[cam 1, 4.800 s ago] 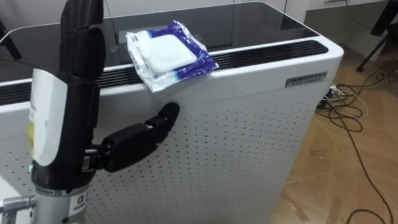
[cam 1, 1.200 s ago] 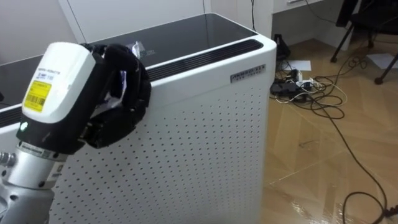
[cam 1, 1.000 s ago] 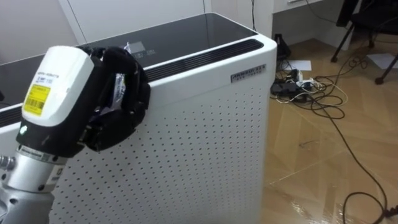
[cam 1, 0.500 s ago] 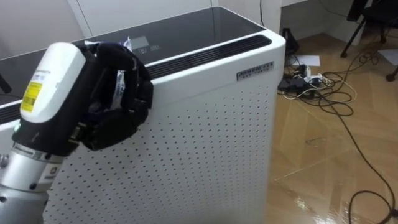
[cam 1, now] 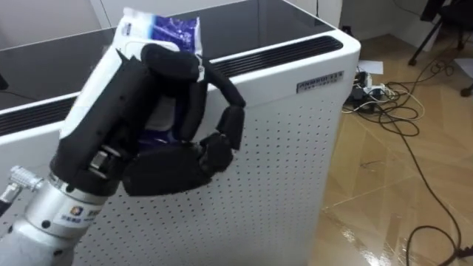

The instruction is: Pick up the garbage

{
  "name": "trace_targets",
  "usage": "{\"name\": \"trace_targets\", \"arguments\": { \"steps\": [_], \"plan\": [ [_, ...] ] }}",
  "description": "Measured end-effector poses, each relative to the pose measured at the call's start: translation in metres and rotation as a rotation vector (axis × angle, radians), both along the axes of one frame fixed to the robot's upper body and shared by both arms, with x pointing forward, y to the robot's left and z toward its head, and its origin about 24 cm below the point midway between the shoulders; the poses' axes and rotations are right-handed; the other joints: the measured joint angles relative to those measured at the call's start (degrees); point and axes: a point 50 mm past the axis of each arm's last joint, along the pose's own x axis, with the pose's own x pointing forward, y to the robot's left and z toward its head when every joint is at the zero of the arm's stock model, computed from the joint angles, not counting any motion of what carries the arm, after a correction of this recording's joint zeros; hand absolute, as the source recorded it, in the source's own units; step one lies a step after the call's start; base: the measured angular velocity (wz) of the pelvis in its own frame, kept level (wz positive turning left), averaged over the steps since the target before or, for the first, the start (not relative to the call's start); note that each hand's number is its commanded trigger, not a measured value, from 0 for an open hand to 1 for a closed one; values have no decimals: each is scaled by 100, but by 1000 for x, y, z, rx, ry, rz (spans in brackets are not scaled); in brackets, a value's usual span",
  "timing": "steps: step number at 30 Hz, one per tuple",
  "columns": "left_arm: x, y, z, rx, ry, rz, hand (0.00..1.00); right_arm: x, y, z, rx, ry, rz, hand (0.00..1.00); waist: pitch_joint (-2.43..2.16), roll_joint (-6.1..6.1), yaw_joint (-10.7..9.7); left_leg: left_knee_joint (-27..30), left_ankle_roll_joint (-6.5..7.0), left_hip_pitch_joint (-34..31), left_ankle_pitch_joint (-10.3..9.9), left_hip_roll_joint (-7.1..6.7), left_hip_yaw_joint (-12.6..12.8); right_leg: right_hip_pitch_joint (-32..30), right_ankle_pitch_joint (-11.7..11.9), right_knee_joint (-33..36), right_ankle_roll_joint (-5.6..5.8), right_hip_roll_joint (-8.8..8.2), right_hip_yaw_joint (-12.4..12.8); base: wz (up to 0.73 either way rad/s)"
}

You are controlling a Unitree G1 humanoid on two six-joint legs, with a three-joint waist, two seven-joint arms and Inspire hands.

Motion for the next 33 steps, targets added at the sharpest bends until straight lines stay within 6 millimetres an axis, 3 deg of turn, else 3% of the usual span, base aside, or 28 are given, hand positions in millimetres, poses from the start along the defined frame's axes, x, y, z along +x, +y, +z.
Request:
{"name": "trace_targets", "arguments": {
  "steps": [6, 11, 13, 15, 24, 31, 33],
  "plan": [
    [-6, -27, -16, -8, 125, -261, 100, 13, 13, 5, 5, -38, 44, 100, -4, 12, -74, 78, 0, -116, 0, 5, 30, -133, 4, 87, -2, 13, 85, -4],
    [-3, -37, -36, -22, 262, -364, 100, 23, 25, 7, 4, -61, 77, 100, 14, 31, -149, 106, 0, -216, 0, 15, 48, -285, 3, 197, -12, 15, 106, -5],
    [-2, -41, -43, -19, 297, -379, 100, 27, 29, 8, 1, -70, 89, 100, 22, 23, -146, 131, -1, -317, 0, 15, 59, -412, 12, 238, -29, 12, 114, -6],
    [2, -41, -54, -10, 349, -381, 100, 33, 34, 10, -2, -81, 106, 100, 63, 4, -130, 188, -4, -459, 2, 20, 116, -570, 32, 302, -57, 4, 108, -8],
    [17, -47, -115, 29, 637, -379, 100, 53, 31, -1, -44, -19, 74, 100, 76, -18, -159, 527, -18, -1262, 13, 30, 75, -1241, 114, 429, -103, -16, 41, 3],
    [20, -47, -148, 58, 792, -395, 100, 52, 26, -5, -62, 2, 53, 100, 101, -65, -168, 563, -32, -1498, 21, 43, 31, -1434, 117, 436, -109, -21, -39, 5],
    [20, -47, -152, 64, 816, -396, 100, 52, 26, -5, -57, 1, 49, 100, 106, -126, -158, 567, -33, -1576, 22, 44, 22, -1512, 118, 453, -110, -23, -42, 0]
  ]
}}
